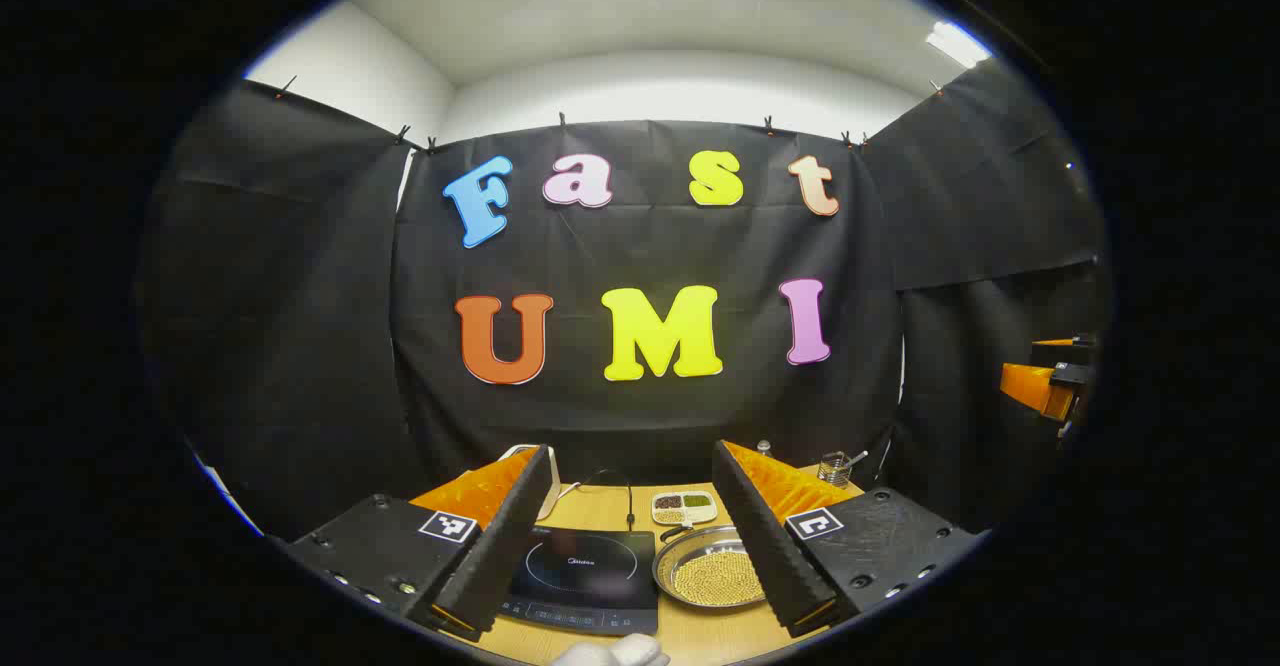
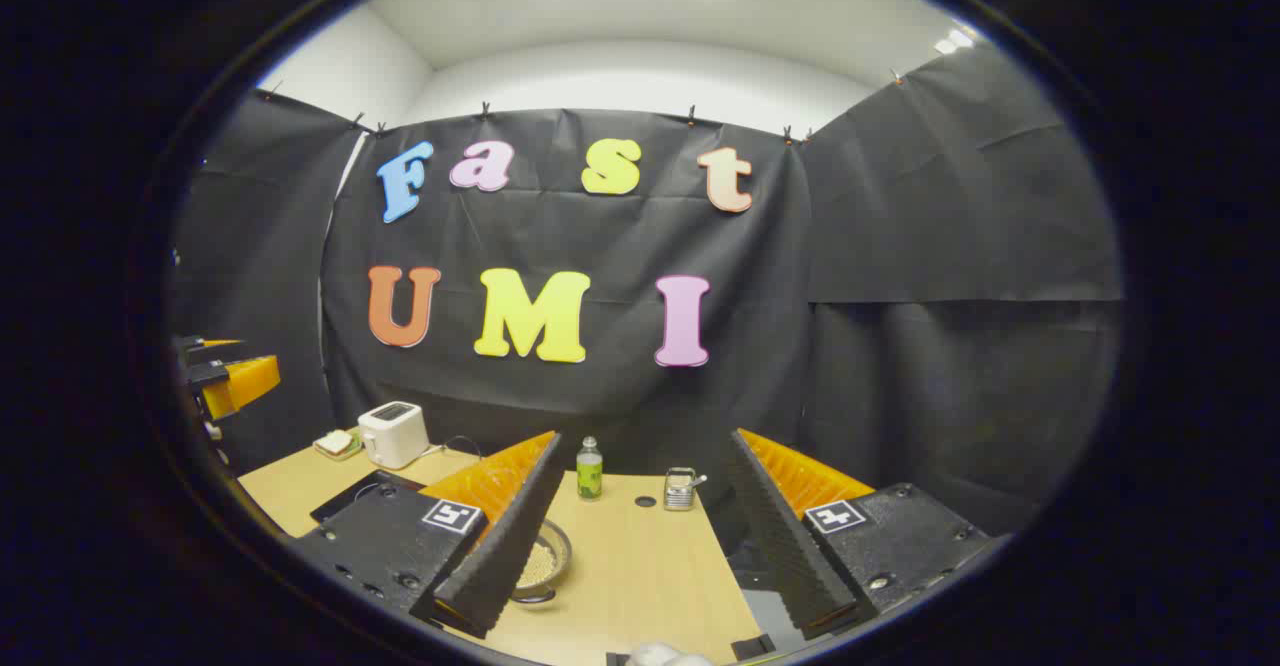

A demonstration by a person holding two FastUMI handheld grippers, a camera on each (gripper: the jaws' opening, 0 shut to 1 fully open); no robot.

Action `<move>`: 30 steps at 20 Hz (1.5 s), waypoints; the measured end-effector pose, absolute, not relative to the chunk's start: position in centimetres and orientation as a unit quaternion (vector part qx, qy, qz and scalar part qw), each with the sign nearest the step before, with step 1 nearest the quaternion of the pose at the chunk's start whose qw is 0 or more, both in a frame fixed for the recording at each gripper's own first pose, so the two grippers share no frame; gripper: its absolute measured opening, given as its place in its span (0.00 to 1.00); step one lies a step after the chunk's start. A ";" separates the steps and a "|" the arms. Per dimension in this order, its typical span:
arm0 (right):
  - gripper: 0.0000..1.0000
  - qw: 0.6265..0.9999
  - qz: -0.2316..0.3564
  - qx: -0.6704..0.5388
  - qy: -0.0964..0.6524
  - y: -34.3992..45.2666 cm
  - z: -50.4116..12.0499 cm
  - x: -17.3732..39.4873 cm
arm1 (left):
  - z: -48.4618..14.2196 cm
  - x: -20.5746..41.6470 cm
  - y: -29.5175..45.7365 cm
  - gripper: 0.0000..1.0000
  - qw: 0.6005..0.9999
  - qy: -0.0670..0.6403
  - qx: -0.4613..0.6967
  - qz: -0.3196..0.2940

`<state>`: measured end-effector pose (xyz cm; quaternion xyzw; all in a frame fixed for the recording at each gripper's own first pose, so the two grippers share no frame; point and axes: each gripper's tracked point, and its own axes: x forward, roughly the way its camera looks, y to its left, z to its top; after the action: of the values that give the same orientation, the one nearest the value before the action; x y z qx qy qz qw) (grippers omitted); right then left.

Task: First push the handle of the pot to place it horizontally, then grasp the pot with both hands and set it on the induction cooktop.

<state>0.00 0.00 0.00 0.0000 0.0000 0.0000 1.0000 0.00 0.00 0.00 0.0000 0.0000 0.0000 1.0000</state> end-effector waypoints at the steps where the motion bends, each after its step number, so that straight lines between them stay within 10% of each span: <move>1: 1.00 1.000 0.000 0.000 -0.002 0.1 0.1 0.1 | 0.0 0.0 -0.2 0.96 1.000 0.000 -0.002 -0.003; 15: 0.97 0.996 0.060 -0.006 0.067 5.1 -2.9 1.6 | -0.9 -0.5 0.9 0.96 1.000 -0.002 -0.007 0.000; 24: 0.10 0.969 0.141 -0.021 0.200 11.2 -12.2 3.4 | -3.5 -0.9 1.8 0.96 1.000 0.009 -0.007 0.000; 30: 0.04 0.930 0.180 -0.019 0.321 14.7 -22.0 3.5 | -5.0 -1.6 3.0 0.96 1.000 0.020 -0.018 0.009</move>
<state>3.50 14.71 -21.95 -0.0190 0.3210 0.1804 0.9296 -1.59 2.97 -4.99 -0.0180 0.0203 0.0089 0.9996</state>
